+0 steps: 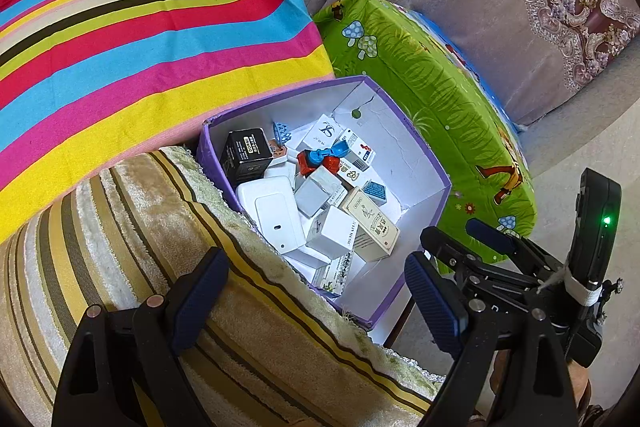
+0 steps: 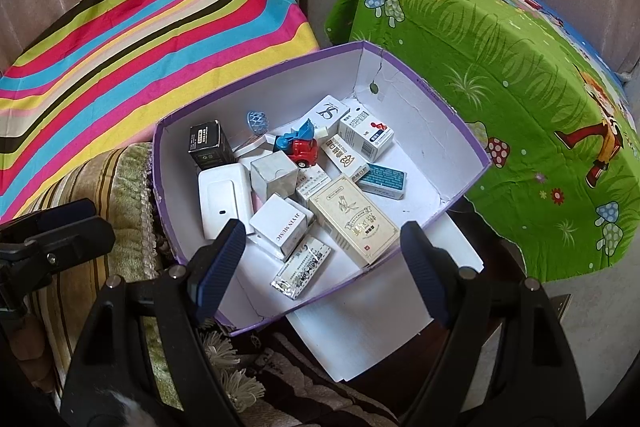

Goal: Organize rigid objects

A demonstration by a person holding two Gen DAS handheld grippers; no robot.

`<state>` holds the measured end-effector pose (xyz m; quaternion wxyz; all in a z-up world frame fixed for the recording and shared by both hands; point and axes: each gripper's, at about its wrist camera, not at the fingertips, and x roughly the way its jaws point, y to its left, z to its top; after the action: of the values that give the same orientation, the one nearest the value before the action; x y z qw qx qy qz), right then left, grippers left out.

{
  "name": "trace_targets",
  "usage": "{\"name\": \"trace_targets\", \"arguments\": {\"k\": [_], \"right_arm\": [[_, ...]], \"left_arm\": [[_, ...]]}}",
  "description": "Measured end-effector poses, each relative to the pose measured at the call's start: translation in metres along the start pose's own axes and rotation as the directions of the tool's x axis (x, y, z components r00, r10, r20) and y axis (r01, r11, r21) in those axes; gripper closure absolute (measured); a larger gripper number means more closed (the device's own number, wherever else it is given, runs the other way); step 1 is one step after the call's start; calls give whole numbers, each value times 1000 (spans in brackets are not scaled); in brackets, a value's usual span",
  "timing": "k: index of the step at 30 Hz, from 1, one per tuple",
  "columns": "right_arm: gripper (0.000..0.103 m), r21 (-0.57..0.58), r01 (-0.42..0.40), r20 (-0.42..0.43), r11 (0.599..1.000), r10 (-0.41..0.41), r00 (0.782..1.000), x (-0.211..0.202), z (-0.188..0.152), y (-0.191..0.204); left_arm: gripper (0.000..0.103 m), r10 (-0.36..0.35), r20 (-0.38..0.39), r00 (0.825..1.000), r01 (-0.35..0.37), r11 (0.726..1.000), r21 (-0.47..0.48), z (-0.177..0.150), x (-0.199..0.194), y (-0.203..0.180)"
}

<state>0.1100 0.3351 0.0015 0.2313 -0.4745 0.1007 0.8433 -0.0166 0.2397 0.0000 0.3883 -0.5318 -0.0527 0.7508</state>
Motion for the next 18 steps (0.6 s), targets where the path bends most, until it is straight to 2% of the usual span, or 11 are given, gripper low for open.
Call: {"name": "trace_targets", "arguments": {"k": [18], "right_arm": [[21,4,0,-4,1000,0,1000,2,-2,0]], "left_arm": [[12,0,0,1000,0,1000,0,0,0,0]]}}
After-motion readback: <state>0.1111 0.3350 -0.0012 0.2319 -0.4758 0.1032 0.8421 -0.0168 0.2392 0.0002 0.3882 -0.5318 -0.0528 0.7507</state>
